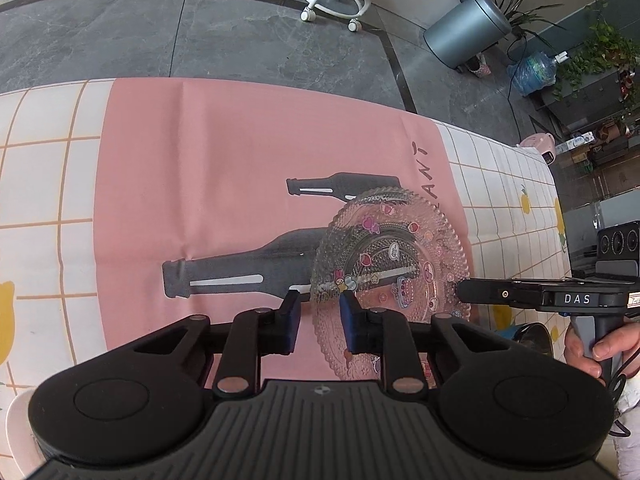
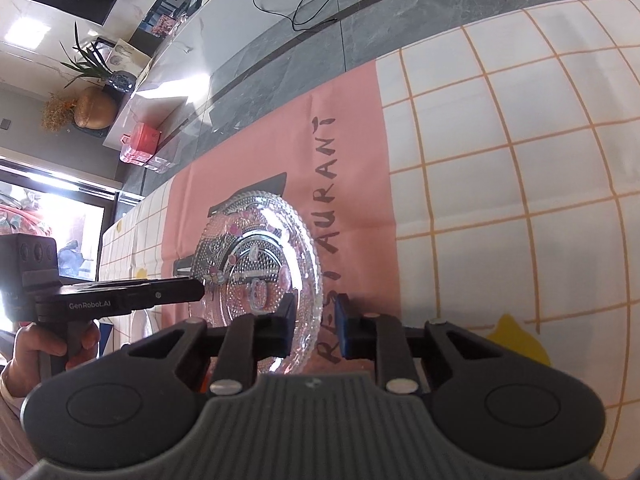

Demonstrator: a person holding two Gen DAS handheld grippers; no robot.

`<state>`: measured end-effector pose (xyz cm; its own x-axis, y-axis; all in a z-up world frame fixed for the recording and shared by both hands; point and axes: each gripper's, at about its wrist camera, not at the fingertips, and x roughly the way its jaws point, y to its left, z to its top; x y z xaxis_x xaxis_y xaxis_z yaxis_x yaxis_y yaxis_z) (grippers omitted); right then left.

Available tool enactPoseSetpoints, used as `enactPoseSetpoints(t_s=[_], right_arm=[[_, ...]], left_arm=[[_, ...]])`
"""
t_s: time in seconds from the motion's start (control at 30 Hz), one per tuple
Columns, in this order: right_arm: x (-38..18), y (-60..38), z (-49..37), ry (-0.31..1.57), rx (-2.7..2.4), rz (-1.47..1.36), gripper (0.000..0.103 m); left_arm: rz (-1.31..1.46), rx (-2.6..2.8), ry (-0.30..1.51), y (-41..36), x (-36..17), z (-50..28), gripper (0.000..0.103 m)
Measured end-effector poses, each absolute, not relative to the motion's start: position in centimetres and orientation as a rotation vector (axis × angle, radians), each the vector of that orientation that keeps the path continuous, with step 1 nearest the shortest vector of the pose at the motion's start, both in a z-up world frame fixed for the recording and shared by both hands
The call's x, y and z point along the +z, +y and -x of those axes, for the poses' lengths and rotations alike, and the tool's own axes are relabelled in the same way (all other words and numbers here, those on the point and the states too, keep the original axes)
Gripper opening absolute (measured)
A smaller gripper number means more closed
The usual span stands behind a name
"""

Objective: Organize plates and bowls
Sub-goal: 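Lift the glass plate with both tools and carry it over the bowls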

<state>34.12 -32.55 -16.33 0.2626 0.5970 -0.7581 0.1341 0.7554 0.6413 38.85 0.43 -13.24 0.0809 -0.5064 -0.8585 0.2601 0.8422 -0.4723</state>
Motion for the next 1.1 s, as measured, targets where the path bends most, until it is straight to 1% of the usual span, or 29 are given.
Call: enactPoseSetpoints(t_s=[0.07,0.1,0.13,0.17,0.23,0.27,0.57,0.73,0.87,1.1], right_arm=[[-16.6,-32.5,-34.2,1.298,0.362,-0.703,0.019],[-16.7,-32.5,-34.2,1.304,0.368,-0.714,0.017],[-16.8,-32.5,-34.2,1.309,0.372,-0.725,0.016],[-16.7,-32.6,-34.2,1.309,0.369,-0.733,0.015],[-16.8,-32.7,-34.2,1.313,0.361,-0.739,0.010],[-16.8,-32.8,-34.1,1.313,0.354,-0.740,0.005],[-16.8,-33.5,-33.9,1.279,0.314,-0.800,0.005],[-15.8,-33.3,-34.2,1.247,0.314,-0.798,0.005],[-14.4,-33.1,-34.5,1.218,0.324,-0.799,0.005],[-10.6,-32.4,-34.1,1.151,0.347,-0.796,0.005]], left_arm=[[0.227,-0.579,1.386,0.4,-13.4,-38.8,0.016],[0.239,-0.575,1.390,0.4,-13.5,-38.8,0.016],[0.249,-0.572,1.392,0.5,-13.6,-38.9,0.012],[0.257,-0.570,1.396,0.6,-13.5,-38.9,0.012],[0.251,-0.566,1.390,0.4,-13.4,-38.8,0.011],[0.246,-0.563,1.386,0.3,-13.4,-38.7,0.011],[0.250,-0.552,1.340,0.1,-12.3,-38.6,0.010],[0.269,-0.541,1.303,0.5,-11.0,-38.9,0.009],[0.277,-0.544,1.268,1.1,-9.4,-38.9,0.009],[0.268,-0.544,1.189,1.6,-4.9,-37.2,0.009]])
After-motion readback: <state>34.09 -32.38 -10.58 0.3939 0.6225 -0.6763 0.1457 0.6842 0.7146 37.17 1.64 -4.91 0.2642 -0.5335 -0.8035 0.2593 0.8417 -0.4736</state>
